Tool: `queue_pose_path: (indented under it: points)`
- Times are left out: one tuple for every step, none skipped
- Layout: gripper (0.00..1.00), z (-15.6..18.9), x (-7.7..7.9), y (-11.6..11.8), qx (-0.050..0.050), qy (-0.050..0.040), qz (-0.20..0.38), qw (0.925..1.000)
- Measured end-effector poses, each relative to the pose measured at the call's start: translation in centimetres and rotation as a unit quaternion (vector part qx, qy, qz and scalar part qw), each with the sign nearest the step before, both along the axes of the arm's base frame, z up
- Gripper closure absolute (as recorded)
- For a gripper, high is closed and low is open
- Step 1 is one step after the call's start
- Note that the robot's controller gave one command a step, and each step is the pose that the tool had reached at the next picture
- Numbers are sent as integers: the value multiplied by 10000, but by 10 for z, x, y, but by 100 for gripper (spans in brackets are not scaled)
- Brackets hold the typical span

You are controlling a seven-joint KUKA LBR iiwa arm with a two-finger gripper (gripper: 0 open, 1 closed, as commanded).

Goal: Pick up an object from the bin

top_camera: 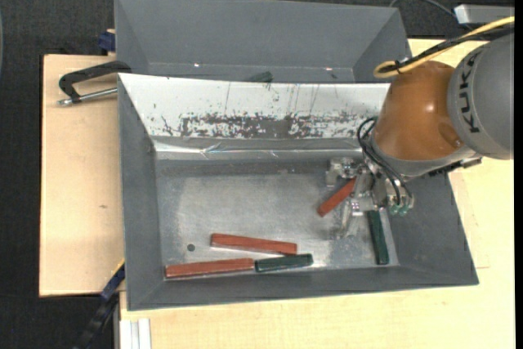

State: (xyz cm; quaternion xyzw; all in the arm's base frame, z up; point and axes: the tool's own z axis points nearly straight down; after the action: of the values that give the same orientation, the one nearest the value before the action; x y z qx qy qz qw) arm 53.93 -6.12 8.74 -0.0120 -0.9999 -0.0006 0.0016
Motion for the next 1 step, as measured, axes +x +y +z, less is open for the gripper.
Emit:
queue_pose_path:
  points:
    - [0,3,2,12,2,-39,12,10000]
